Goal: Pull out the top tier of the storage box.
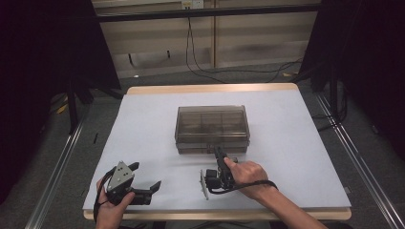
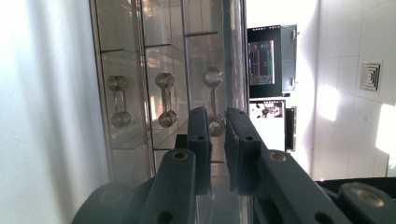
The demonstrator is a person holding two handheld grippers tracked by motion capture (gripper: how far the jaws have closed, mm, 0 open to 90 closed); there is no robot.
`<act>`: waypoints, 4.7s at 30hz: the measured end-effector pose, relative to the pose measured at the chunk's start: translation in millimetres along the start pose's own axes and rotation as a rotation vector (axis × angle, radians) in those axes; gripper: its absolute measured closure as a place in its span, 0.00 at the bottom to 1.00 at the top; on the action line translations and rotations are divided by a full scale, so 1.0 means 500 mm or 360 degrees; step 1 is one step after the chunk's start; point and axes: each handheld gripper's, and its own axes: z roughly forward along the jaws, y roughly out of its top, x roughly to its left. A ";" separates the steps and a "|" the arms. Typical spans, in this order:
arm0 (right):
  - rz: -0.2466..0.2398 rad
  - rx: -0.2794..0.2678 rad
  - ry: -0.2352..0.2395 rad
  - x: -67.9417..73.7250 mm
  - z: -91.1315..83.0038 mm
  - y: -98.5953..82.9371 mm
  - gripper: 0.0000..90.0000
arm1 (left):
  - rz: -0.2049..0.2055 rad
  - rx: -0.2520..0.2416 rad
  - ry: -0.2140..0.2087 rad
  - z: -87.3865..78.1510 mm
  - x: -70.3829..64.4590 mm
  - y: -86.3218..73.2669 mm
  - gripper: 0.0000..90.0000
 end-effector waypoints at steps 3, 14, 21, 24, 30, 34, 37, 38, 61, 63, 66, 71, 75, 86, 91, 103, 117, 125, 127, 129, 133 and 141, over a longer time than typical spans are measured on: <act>0.0007 0.0000 0.0001 0.000 -0.001 0.000 0.91 | -0.0003 -0.0001 -0.0003 0.000 0.000 0.000 0.02; 0.0021 -0.0026 0.0024 -0.006 -0.005 0.001 0.90 | -0.0010 0.0004 0.0002 0.001 -0.001 0.000 0.02; 0.0162 -0.0051 0.0144 -0.020 -0.011 -0.004 0.80 | -0.0021 0.0005 -0.0011 0.000 0.000 0.000 0.02; 0.0272 -0.0083 0.0233 -0.033 -0.013 -0.009 0.78 | -0.0017 -0.0003 -0.0006 0.000 0.000 0.000 0.02; 0.0494 -0.0170 0.0424 -0.060 -0.016 -0.028 0.73 | -0.0018 0.0004 -0.0010 0.001 0.000 0.000 0.02; 0.0656 -0.0246 0.0583 -0.081 -0.017 -0.044 0.72 | -0.0005 0.0010 -0.0007 0.001 0.000 0.000 0.02; 0.0766 -0.0315 0.0706 -0.098 -0.011 -0.059 0.72 | -0.0005 0.0010 -0.0008 0.001 0.000 0.000 0.02; 0.0806 -0.0335 0.0758 -0.104 -0.008 -0.063 0.73 | -0.0009 0.0007 -0.0008 0.002 -0.001 0.000 0.02; 0.1240 -0.0512 0.1451 -0.177 0.052 -0.127 0.67 | -0.0003 0.0021 -0.0015 0.003 -0.001 0.000 0.02; 0.1233 -0.0503 0.1461 -0.186 0.057 -0.127 0.67 | -0.0002 0.0023 -0.0012 0.003 0.000 0.000 0.02; 0.1239 -0.0516 0.1485 -0.204 0.066 -0.126 0.67 | -0.0010 0.0021 -0.0016 0.004 0.000 -0.001 0.02; 0.1217 -0.0514 0.1595 -0.227 0.091 -0.120 0.67 | -0.0005 0.0022 -0.0019 0.003 0.000 -0.001 0.02; 0.1188 -0.0487 0.1587 -0.232 0.108 -0.114 0.69 | -0.0011 0.0021 -0.0018 0.004 0.000 -0.001 0.02; 0.1131 -0.0432 0.1743 -0.228 0.155 -0.109 0.69 | -0.0001 0.0022 -0.0020 0.003 -0.001 -0.001 0.02; 0.1101 -0.0411 0.1778 -0.223 0.161 -0.113 0.72 | -0.0010 0.0023 -0.0021 0.003 0.000 -0.001 0.02; 0.1018 -0.0385 0.1823 -0.216 0.169 -0.112 0.78 | -0.0012 0.0025 -0.0025 0.005 0.000 -0.001 0.02; 0.0980 -0.0367 0.1848 -0.210 0.170 -0.110 0.81 | -0.0012 0.0025 -0.0022 0.004 0.001 -0.001 0.02; 0.0975 -0.0382 0.1870 -0.209 0.169 -0.109 0.83 | -0.0015 0.0025 -0.0021 0.003 0.001 -0.001 0.02; 0.0974 -0.0379 0.1867 -0.209 0.167 -0.109 0.83 | -0.0008 0.0028 -0.0021 0.003 0.001 -0.001 0.02; 0.0973 -0.0380 0.1876 -0.208 0.166 -0.108 0.83 | -0.0004 0.0024 -0.0021 0.003 0.001 -0.001 0.02; 0.0959 -0.0388 0.1890 -0.209 0.163 -0.108 0.84 | 0.0000 0.0024 -0.0013 0.002 0.002 -0.001 0.02; 0.0938 -0.0390 0.1897 -0.209 0.156 -0.106 0.84 | -0.0003 0.0026 -0.0012 0.002 0.002 -0.001 0.02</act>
